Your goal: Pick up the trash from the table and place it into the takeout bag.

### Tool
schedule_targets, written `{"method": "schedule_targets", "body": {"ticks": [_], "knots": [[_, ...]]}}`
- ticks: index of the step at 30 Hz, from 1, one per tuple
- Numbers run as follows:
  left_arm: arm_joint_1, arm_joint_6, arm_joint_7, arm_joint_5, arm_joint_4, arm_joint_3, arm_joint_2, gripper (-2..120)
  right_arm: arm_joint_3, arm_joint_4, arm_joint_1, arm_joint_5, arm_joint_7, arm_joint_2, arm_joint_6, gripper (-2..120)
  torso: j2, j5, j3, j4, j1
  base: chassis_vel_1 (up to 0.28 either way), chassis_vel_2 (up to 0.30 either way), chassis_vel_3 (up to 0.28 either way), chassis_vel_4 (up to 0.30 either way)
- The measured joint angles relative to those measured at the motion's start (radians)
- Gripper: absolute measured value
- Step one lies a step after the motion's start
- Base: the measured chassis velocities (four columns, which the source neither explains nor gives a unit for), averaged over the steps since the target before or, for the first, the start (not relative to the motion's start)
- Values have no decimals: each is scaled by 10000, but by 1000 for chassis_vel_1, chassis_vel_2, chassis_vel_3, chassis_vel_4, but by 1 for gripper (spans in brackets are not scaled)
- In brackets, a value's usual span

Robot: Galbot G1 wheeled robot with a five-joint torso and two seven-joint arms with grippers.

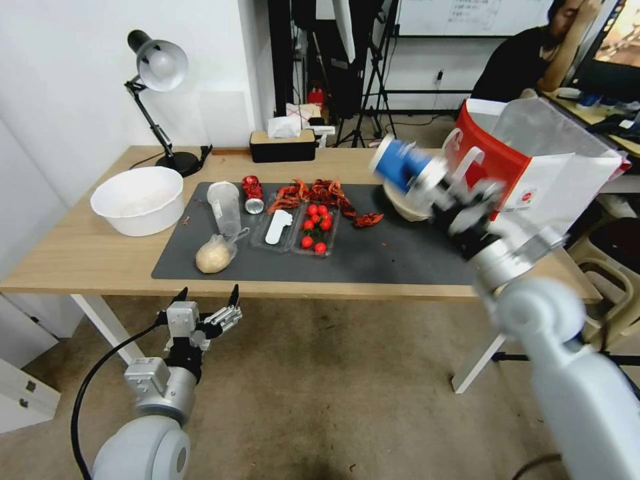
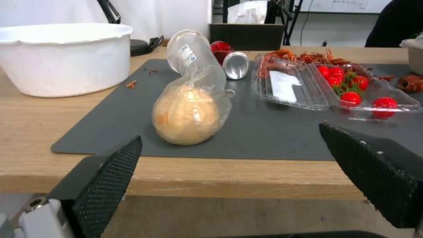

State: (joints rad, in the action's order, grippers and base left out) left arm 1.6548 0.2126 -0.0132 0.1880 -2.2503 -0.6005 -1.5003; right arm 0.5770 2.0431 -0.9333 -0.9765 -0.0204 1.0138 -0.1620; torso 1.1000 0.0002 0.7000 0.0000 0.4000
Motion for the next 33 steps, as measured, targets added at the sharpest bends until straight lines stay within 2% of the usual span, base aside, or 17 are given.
{"method": "schedule_targets", "body": {"ticks": [2,3,6,7,10,14,20,23,26,27,30,33], "knots": [[32,-63,-3,-43,-1,10,-26,100,488,-481,709,-133,843,-503,10,66,0,0,0,-1,-1,0,0,0,0],[32,-63,-3,-43,-1,10,-26,100,488,-481,709,-133,843,-503,10,66,0,0,0,-1,-1,0,0,0,0],[50,-111,-5,-97,-1,41,-64,100,747,-1266,1408,-140,2149,-1025,-200,66,0,2,1,-1,0,0,0,0,0],[50,-111,-5,-97,-1,41,-64,100,747,-1266,1408,-140,2149,-1025,-200,66,0,2,1,-1,0,0,0,0,0],[72,-157,-11,-149,-5,82,-108,100,703,-2023,1908,-58,3304,-1382,-601,66,0,-1,0,-1,0,0,0,0,0],[81,-187,-17,-175,-15,99,-119,100,479,-2478,2124,40,3968,-1474,-1092,66,-1,1,1,-1,0,0,0,0,0],[107,-241,-21,-182,-29,90,-117,100,315,-2731,2218,154,4362,-1340,-1714,66,-1,0,1,0,0,0,0,0,0],[117,-271,-23,-183,-32,74,-112,100,288,-2759,2238,179,4395,-1255,-1840,71,-1,-1,1,0,0,0,0,0,0],[119,-283,-23,-183,-34,54,-104,100,283,-2771,2285,189,4387,-1223,-1886,86,-1,-2,0,1,0,0,0,0,0],[119,-283,-23,-183,-34,54,-104,100,283,-2771,2285,189,4387,-1223,-1886,86,-1,-2,0,1,0,0,0,0,0],[110,-288,-24,-182,-33,54,-105,100,283,-2752,2307,202,4392,-1276,-1919,98,-1,-2,0,0,0,0,0,0,0],[104,-291,-26,-182,-28,66,-109,100,287,-2723,2300,231,4408,-1324,-1931,100,-1,-3,0,-1,0,0,0,0,0]]}}
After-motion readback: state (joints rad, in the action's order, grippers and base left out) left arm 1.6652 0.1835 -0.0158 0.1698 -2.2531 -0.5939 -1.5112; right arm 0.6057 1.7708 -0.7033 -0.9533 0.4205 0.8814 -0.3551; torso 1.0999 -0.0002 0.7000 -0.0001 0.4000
